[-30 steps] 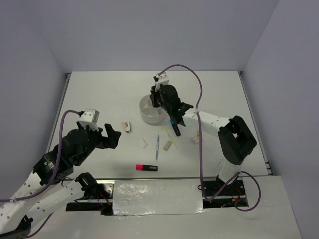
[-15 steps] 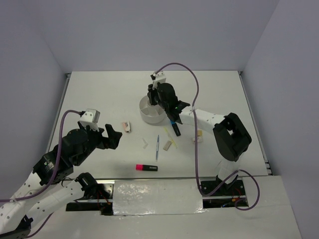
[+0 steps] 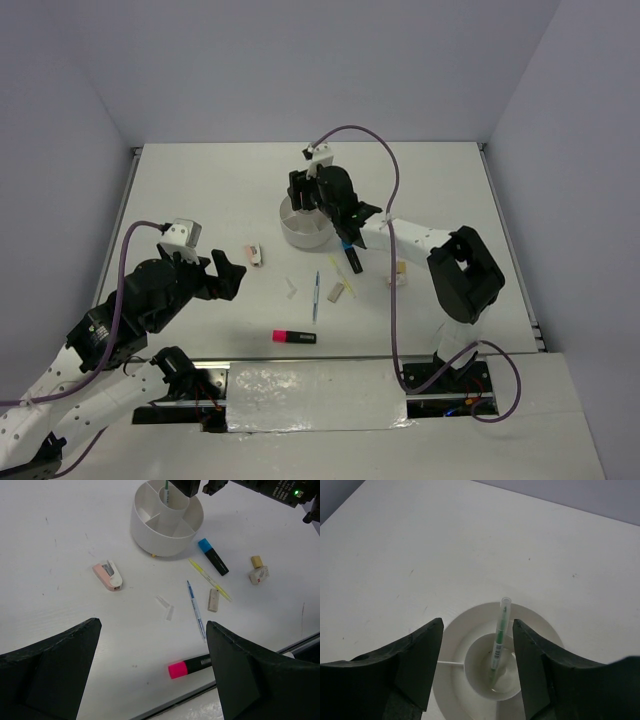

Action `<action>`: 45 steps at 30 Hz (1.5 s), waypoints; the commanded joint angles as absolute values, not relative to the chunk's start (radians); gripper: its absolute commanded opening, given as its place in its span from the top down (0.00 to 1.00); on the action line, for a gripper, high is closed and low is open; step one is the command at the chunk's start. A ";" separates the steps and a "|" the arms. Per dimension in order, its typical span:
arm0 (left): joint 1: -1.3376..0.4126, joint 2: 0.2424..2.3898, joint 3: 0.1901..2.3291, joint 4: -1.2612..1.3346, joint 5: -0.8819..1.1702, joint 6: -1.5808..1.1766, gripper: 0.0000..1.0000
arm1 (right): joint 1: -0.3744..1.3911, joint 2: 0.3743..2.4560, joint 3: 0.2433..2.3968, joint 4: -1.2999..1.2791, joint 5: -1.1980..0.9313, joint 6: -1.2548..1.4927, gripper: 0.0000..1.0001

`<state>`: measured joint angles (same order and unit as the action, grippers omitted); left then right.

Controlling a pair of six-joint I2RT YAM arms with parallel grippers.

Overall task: Sort the stationery into containers
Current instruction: Place the pen in the storage box, then pick up the pen from the center of the board.

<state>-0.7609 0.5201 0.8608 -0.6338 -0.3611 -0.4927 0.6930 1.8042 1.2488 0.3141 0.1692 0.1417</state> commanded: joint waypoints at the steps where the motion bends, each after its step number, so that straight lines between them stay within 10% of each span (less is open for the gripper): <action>1: -0.762 0.517 0.862 -0.592 -0.357 -0.463 0.01 | 0.687 1.680 1.250 0.339 0.176 0.146 0.33; 11: -0.764 0.509 0.870 -0.617 -0.426 -0.491 0.01 | 0.687 1.376 1.350 -0.151 0.303 0.176 0.24; 20: -0.762 0.515 0.876 -0.650 -0.502 -0.525 0.01 | 0.692 1.172 1.060 -0.454 0.127 0.224 0.46; 33: -0.762 0.545 0.874 -0.652 -0.492 -0.525 0.01 | 0.692 1.494 1.051 -0.440 0.072 0.167 0.38; 45: -0.762 0.569 0.877 -0.650 -0.480 -0.518 0.01 | 0.706 1.666 1.080 -0.397 0.086 0.160 0.54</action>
